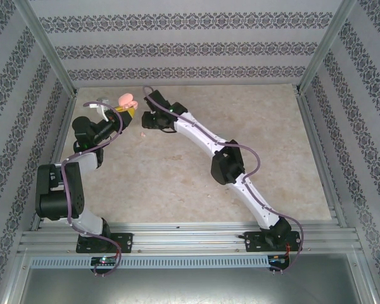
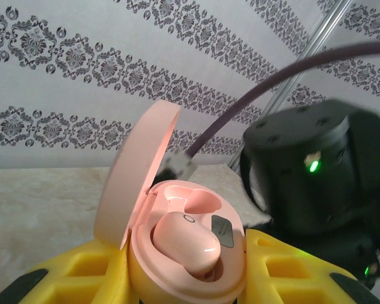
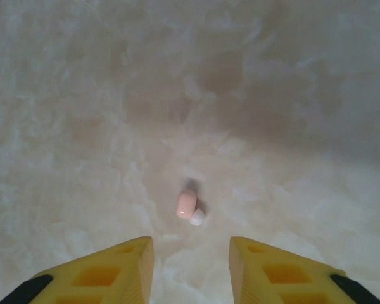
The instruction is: Insert wireless bluetooth earbuds into charging case
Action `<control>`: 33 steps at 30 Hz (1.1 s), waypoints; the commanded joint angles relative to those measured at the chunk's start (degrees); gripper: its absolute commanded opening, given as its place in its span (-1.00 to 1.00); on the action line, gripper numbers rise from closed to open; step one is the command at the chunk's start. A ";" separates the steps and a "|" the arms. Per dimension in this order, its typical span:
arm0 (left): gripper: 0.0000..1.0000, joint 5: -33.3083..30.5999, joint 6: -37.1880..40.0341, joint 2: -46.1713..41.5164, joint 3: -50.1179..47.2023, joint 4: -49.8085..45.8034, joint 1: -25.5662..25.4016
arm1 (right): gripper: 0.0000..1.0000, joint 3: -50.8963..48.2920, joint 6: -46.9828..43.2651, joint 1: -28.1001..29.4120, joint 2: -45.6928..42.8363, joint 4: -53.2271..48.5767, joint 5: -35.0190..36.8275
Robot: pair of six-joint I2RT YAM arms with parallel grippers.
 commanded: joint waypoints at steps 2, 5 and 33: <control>-0.58 0.16 0.22 1.11 0.87 4.30 0.79 | -0.21 -0.17 0.90 1.73 2.64 7.31 3.77; -0.58 0.34 -0.22 1.49 0.56 5.10 0.81 | -0.15 0.53 0.40 2.47 4.50 10.83 6.13; -0.59 1.94 -5.70 2.95 0.60 11.27 1.69 | -0.35 4.78 -0.18 5.51 13.13 10.85 12.19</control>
